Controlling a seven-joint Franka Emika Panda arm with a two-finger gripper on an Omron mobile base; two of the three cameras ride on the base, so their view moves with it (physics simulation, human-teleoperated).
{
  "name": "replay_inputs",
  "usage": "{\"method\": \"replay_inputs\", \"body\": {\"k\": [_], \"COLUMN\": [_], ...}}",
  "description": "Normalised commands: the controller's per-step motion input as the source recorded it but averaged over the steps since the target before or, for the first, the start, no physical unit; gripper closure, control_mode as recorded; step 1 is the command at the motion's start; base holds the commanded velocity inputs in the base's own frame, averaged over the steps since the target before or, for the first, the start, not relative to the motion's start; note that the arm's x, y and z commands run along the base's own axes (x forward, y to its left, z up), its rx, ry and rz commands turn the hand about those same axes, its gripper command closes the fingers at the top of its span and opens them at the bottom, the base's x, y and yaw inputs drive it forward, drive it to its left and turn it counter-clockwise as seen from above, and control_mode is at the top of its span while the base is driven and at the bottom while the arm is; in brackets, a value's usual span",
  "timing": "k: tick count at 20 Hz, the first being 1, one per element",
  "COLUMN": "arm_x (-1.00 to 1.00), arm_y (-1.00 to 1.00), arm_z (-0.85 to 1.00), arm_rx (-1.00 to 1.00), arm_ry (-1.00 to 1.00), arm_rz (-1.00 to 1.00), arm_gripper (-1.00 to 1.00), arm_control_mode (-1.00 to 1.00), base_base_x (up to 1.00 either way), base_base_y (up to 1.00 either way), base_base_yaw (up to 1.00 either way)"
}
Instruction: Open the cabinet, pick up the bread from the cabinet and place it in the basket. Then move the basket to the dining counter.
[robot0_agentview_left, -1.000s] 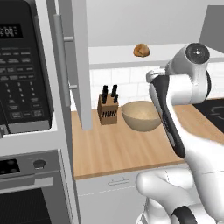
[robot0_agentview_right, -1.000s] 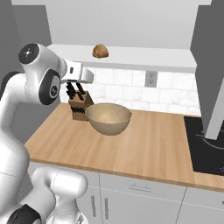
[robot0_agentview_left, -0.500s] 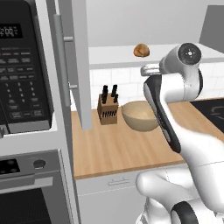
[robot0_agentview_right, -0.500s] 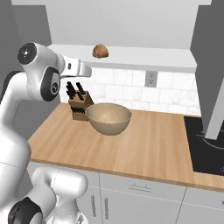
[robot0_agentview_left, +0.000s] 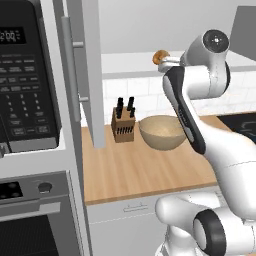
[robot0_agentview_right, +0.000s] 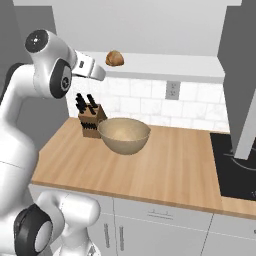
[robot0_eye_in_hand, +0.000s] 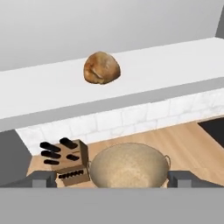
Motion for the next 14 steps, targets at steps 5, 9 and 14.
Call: {"method": "replay_inputs", "body": {"k": [5,9,14], "arm_x": [0.36,0.38,0.46], "arm_y": [0.00,0.06,0.00], "arm_z": [0.05,0.00,0.00], "arm_rx": [0.03,0.00,-0.04], "arm_ry": [0.00,0.00,0.02], "arm_rz": [0.00,0.00,0.00], "arm_gripper": [-1.00,-1.00,-1.00], "arm_control_mode": [-1.00,-1.00,-1.00], "base_base_x": [0.00,0.00,0.00], "base_base_y": [0.00,0.00,0.00], "base_base_yaw": [0.00,0.00,0.00]}}
